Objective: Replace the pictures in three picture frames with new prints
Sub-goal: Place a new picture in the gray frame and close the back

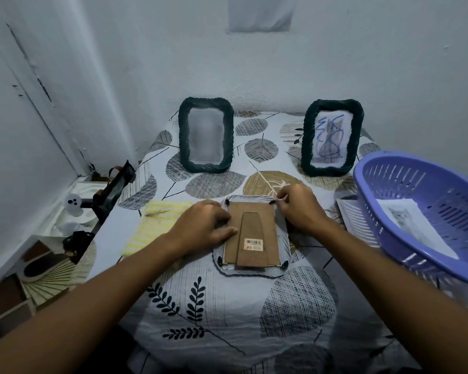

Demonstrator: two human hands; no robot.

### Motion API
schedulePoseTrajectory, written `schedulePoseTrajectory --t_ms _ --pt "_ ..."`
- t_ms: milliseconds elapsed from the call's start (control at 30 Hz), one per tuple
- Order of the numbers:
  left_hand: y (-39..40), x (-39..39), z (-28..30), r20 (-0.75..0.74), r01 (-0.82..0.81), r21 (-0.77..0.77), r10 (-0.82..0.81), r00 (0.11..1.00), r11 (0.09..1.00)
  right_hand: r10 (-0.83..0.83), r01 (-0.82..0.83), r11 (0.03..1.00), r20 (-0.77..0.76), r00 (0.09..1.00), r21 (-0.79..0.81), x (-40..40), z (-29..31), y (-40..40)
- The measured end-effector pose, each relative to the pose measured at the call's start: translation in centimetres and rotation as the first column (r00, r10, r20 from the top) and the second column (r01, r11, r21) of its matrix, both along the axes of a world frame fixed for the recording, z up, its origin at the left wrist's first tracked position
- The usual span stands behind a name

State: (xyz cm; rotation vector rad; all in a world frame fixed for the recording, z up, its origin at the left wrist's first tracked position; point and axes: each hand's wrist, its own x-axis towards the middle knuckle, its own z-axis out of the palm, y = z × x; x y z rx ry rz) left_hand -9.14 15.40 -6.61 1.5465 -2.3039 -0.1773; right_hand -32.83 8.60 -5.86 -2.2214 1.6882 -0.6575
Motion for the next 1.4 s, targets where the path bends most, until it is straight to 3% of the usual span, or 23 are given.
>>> schedulePoseTrajectory --t_ms 300,500,600,667,800,900,1000,1400 --pt "0.4 -0.1 -0.5 0.009 0.028 -0.019 -0.028 1.000 0.999 -0.041 0.034 0.996 0.089 0.995 0.087 0.1 0.2 0.9" --pt "0.4 -0.4 0.1 0.033 0.008 0.019 -0.009 0.999 1.000 -0.016 0.017 0.993 -0.011 1.000 0.114 0.2 0.6 1.1" --pt "0.2 -0.5 0.9 0.105 0.063 0.010 -0.063 0.992 0.998 -0.001 0.007 0.998 -0.080 0.997 0.066 0.3 1.0 1.9" --pt "0.5 -0.5 1.4 0.069 0.131 0.007 -0.131 0.989 0.991 0.068 -0.067 0.997 -0.072 0.995 0.028 0.1 1.9 2.9" --pt "1.9 -0.3 2.1 0.012 0.282 0.103 -0.285 0.958 0.954 0.339 -0.302 0.918 -0.115 0.934 0.256 -0.9 4.4 5.6" --pt "2.7 -0.1 2.2 0.025 0.298 0.156 -0.305 0.952 0.942 0.382 -0.295 0.890 -0.214 0.899 0.349 -1.6 4.7 6.6" --pt "3.0 -0.1 2.3 0.039 0.296 0.165 -0.306 0.951 0.941 0.406 -0.295 0.860 -0.209 0.889 0.416 -1.8 4.8 7.7" --pt "3.1 -0.5 3.0 0.135 0.309 0.139 -0.327 0.935 0.941 0.288 -0.187 0.898 -0.212 0.934 0.398 -0.9 4.3 9.4"
